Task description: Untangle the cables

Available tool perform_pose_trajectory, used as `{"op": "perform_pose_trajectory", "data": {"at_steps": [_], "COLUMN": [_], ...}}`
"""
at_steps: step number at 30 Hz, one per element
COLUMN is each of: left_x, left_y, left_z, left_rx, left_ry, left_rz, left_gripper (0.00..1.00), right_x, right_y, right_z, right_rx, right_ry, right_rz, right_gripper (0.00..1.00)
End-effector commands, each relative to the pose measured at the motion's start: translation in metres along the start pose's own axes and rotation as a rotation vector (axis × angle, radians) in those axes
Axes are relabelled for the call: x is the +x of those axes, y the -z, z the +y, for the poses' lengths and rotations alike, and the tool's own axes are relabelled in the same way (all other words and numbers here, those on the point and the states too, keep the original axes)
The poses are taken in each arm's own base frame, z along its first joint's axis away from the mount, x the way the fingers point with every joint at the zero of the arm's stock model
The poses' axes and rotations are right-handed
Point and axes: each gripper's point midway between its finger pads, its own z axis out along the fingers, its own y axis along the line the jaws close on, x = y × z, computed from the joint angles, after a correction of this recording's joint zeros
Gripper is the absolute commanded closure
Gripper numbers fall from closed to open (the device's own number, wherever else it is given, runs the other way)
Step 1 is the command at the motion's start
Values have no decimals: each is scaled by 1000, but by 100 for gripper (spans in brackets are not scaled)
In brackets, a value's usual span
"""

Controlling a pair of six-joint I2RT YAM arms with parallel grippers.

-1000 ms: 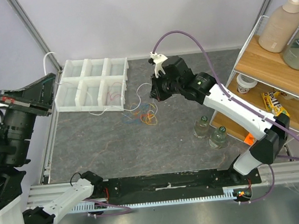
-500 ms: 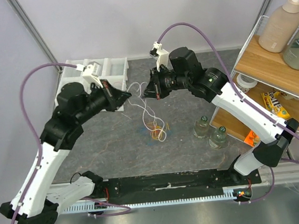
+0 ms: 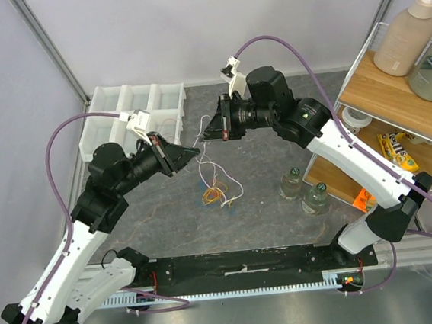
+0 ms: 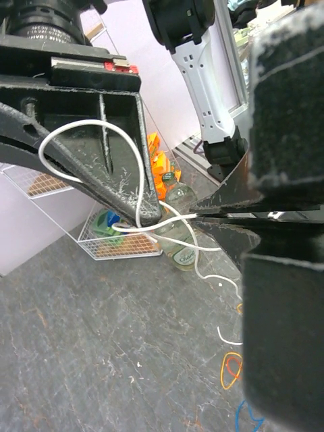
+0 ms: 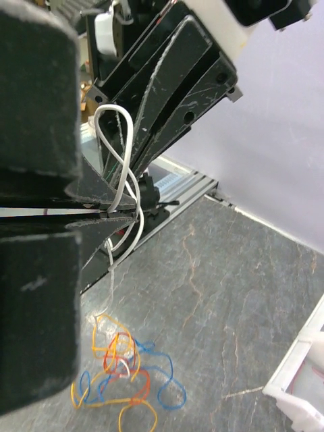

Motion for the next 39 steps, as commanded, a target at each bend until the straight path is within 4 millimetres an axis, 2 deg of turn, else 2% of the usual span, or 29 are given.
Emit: {"op": "perform_pose_trajectory", "data": {"at_steps": [1, 9, 14, 22, 29, 33, 39], "left_x": [-12, -17, -16, -13, -9, -5, -13], "left_y": [2, -7, -8, -9, -7, -10, -16], "left_z": [-8, -8, -8, -11, -21, -16, -17], "left_rx": [42, 64, 72, 97, 157, 141, 141], "left_ry": [-37, -74, -90, -114, -120, -108, -108], "left_rz": [-73, -101, -104, -85, -70, -54, -71], "left_gripper": [92, 84, 76, 69, 67, 66, 64], "right_x": [-14, -11, -8, -3, -4, -5, -9], "right_y": [13, 8, 4, -2, -3, -2, 0], "right_z": [31, 32, 34, 31, 24, 25, 26], "right_rx": [-108, -128, -157, -169, -148, -148, -141], "right_ry": [-50, -112, -147, -183, -177, -182, -188], "right_rz": [-55, -36, -22, -14, -29, -37, -57], "right_gripper": [100, 100, 100, 100, 100, 100, 100]}}
